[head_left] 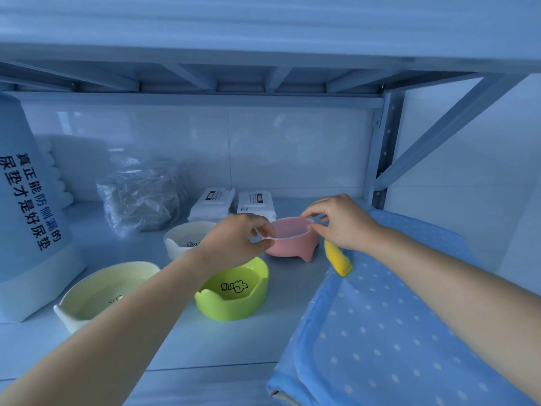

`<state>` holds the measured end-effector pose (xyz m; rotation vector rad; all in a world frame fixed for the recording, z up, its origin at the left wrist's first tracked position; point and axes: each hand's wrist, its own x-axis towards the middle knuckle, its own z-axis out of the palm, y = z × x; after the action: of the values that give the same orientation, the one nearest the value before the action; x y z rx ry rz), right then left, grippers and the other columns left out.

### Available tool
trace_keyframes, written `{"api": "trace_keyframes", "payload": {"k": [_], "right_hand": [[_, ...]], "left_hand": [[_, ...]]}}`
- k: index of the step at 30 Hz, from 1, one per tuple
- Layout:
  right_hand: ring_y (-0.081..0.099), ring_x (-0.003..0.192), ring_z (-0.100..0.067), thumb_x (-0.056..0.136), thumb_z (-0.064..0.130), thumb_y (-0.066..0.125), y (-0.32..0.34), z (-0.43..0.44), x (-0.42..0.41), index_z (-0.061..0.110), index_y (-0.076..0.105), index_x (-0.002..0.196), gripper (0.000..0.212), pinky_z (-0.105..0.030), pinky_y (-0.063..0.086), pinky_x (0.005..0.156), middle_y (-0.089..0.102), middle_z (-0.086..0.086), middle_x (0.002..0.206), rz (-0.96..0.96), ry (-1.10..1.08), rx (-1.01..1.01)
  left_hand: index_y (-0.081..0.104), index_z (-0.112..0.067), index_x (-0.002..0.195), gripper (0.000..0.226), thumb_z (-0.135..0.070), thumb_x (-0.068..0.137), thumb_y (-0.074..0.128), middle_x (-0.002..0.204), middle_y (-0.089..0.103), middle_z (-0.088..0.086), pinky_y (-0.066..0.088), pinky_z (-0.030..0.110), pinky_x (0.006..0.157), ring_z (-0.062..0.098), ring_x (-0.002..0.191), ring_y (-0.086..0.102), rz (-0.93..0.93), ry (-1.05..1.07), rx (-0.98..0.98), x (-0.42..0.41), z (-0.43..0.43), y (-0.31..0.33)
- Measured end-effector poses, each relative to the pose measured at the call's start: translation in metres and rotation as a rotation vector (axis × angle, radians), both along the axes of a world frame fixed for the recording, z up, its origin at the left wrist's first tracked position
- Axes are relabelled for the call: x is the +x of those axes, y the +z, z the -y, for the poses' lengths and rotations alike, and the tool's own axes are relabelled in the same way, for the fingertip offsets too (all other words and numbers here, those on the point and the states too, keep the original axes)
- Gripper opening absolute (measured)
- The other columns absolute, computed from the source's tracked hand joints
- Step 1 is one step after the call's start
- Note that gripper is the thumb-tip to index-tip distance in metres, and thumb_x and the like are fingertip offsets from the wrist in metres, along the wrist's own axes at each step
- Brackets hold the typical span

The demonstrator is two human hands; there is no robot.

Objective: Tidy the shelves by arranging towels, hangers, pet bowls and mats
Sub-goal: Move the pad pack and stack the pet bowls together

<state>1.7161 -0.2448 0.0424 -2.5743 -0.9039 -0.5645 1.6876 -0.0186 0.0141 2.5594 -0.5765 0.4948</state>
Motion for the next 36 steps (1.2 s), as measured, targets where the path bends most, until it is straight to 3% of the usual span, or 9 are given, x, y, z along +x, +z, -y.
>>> {"api": "trace_keyframes", "payload": {"k": [3, 7, 13, 18, 23, 26, 30, 34, 36], "right_hand": [[0.062, 0.096, -0.018, 0.083, 0.014, 0.065, 0.0, 0.001, 0.003, 0.015, 0.071, 0.104, 0.022, -0.033, 0.048, 0.087, 0.07, -0.001, 0.103, -0.004, -0.013, -0.001], [0.059, 0.1, -0.02, 0.084, 0.017, 0.064, -0.008, 0.0, 0.006, 0.015, 0.067, 0.111, 0.028, -0.025, 0.043, 0.086, 0.068, -0.001, 0.109, -0.022, -0.037, -0.063], [0.055, 0.11, -0.021, 0.084, 0.024, 0.063, -0.017, -0.001, 0.015, 0.019, 0.063, 0.119, 0.035, -0.03, 0.042, 0.093, 0.064, -0.001, 0.118, -0.065, -0.107, -0.122], [0.052, 0.115, -0.019, 0.084, 0.03, 0.063, -0.019, 0.003, 0.024, 0.02, 0.061, 0.12, 0.037, -0.029, 0.04, 0.097, 0.062, 0.002, 0.122, -0.099, -0.155, -0.12], [0.05, 0.118, -0.016, 0.085, 0.03, 0.063, -0.02, 0.007, 0.029, 0.02, 0.062, 0.119, 0.036, -0.023, 0.035, 0.097, 0.061, 0.004, 0.123, -0.101, -0.17, -0.085], [0.049, 0.118, -0.016, 0.085, 0.032, 0.062, -0.022, 0.007, 0.031, 0.022, 0.061, 0.12, 0.036, -0.022, 0.034, 0.096, 0.06, 0.005, 0.124, -0.098, -0.178, -0.075], [0.05, 0.114, -0.015, 0.08, 0.036, 0.068, -0.02, 0.004, 0.033, 0.025, 0.06, 0.119, 0.041, -0.025, 0.038, 0.095, 0.061, 0.006, 0.12, -0.097, -0.152, -0.085], [0.055, 0.101, -0.014, 0.067, 0.039, 0.077, -0.018, -0.004, 0.031, 0.026, 0.064, 0.109, 0.045, -0.031, 0.044, 0.087, 0.065, 0.008, 0.108, -0.081, -0.093, -0.039], [0.055, 0.1, -0.013, 0.066, 0.039, 0.079, -0.019, -0.008, 0.031, 0.026, 0.062, 0.115, 0.054, -0.028, 0.045, 0.085, 0.064, 0.007, 0.108, -0.086, -0.071, 0.002]], "left_hand": [[0.062, -0.038, 0.087, 0.011, -0.032, 0.079, 0.067, 0.089, 0.06, -0.023, 0.047, 0.026, 0.078, 0.002, 0.086, 0.056, -0.003, 0.052, 0.018, 0.01, 0.006, -0.003], [0.06, -0.039, 0.095, 0.023, -0.036, 0.075, 0.069, 0.098, 0.057, -0.022, 0.042, 0.023, 0.076, 0.004, 0.093, 0.054, -0.011, 0.082, 0.091, 0.023, 0.011, -0.005], [0.048, -0.038, 0.12, 0.053, -0.042, 0.073, 0.071, 0.125, 0.046, -0.01, 0.043, 0.031, 0.09, 0.012, 0.115, 0.047, -0.097, 0.099, 0.331, 0.045, 0.022, -0.002], [0.038, -0.035, 0.135, 0.077, -0.045, 0.067, 0.074, 0.133, 0.045, -0.009, 0.043, 0.032, 0.096, 0.014, 0.121, 0.046, -0.185, 0.07, 0.44, 0.063, 0.031, -0.006], [0.05, -0.037, 0.119, 0.055, -0.041, 0.067, 0.069, 0.112, 0.06, -0.008, 0.049, 0.031, 0.083, 0.018, 0.102, 0.057, -0.083, 0.038, 0.505, 0.075, 0.035, -0.012], [0.054, -0.037, 0.116, 0.054, -0.042, 0.064, 0.066, 0.105, 0.063, -0.009, 0.046, 0.025, 0.074, 0.018, 0.093, 0.059, -0.008, -0.001, 0.535, 0.077, 0.032, -0.012], [0.06, -0.034, 0.106, 0.044, -0.038, 0.062, 0.061, 0.09, 0.066, -0.009, 0.043, 0.023, 0.065, 0.017, 0.084, 0.062, 0.101, -0.039, 0.449, 0.075, 0.022, -0.004], [0.061, -0.034, 0.107, 0.046, -0.037, 0.061, 0.062, 0.093, 0.068, -0.012, 0.04, 0.02, 0.067, 0.012, 0.084, 0.061, 0.124, -0.087, 0.362, 0.074, 0.01, 0.016], [0.061, -0.035, 0.109, 0.051, -0.041, 0.059, 0.063, 0.094, 0.068, -0.014, 0.038, 0.018, 0.066, 0.01, 0.082, 0.06, 0.112, -0.11, 0.322, 0.073, 0.004, 0.024]]}}
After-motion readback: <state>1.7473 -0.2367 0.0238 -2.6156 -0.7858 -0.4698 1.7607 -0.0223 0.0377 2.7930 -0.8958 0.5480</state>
